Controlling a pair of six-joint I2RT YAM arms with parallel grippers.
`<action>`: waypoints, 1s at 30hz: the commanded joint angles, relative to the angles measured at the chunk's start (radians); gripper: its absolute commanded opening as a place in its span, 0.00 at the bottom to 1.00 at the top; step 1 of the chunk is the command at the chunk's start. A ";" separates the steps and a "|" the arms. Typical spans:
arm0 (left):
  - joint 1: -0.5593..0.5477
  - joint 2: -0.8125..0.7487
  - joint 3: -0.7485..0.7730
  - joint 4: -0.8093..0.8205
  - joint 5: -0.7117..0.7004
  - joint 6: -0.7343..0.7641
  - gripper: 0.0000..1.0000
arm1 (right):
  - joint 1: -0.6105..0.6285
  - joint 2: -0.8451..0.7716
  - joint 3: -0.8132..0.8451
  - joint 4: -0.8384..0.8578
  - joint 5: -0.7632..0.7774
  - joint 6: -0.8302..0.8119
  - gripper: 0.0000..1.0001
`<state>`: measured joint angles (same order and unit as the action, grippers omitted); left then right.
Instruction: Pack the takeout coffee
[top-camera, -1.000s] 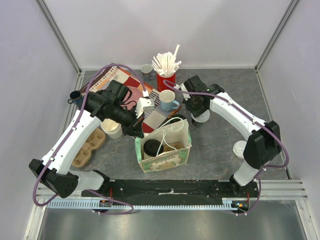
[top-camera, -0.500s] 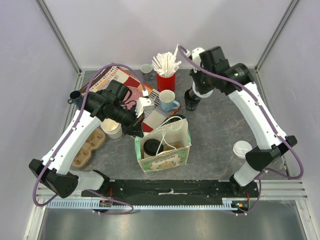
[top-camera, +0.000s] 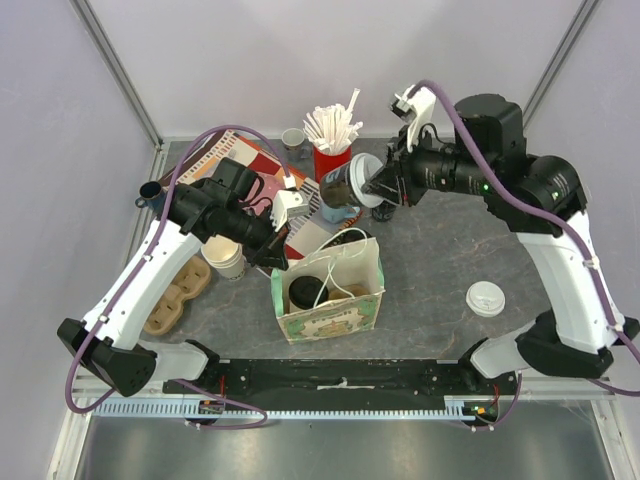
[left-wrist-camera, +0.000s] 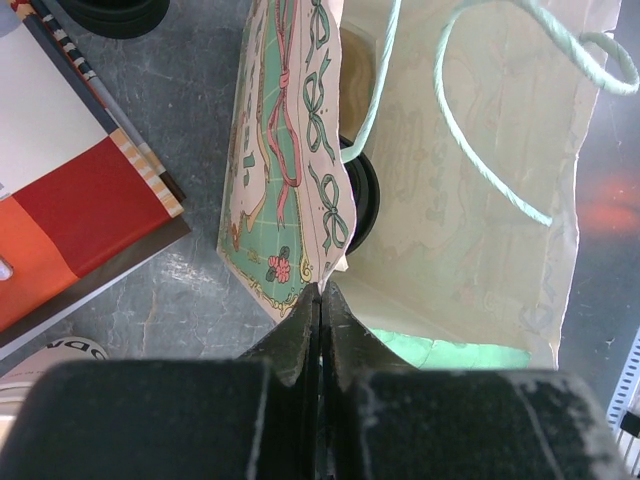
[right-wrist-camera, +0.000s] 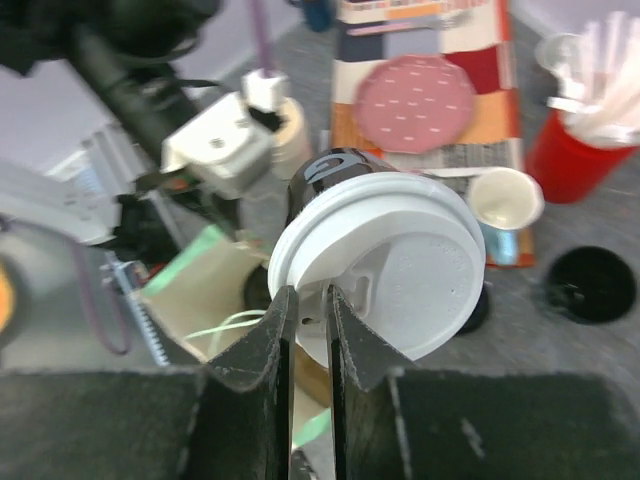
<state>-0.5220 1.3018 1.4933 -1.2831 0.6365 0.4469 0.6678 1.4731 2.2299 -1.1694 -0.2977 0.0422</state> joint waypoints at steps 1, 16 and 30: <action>0.004 0.001 0.027 0.042 -0.004 -0.045 0.02 | 0.047 -0.086 -0.139 0.192 -0.219 0.149 0.05; 0.005 -0.006 0.039 0.056 -0.015 -0.047 0.02 | 0.194 -0.148 -0.335 0.028 -0.092 0.065 0.04; 0.004 -0.003 0.053 0.062 -0.020 -0.020 0.02 | 0.380 -0.013 -0.341 -0.125 0.160 -0.134 0.03</action>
<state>-0.5201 1.3056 1.5089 -1.2495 0.6250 0.4244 0.9951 1.4742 1.9244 -1.2171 -0.2306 -0.0166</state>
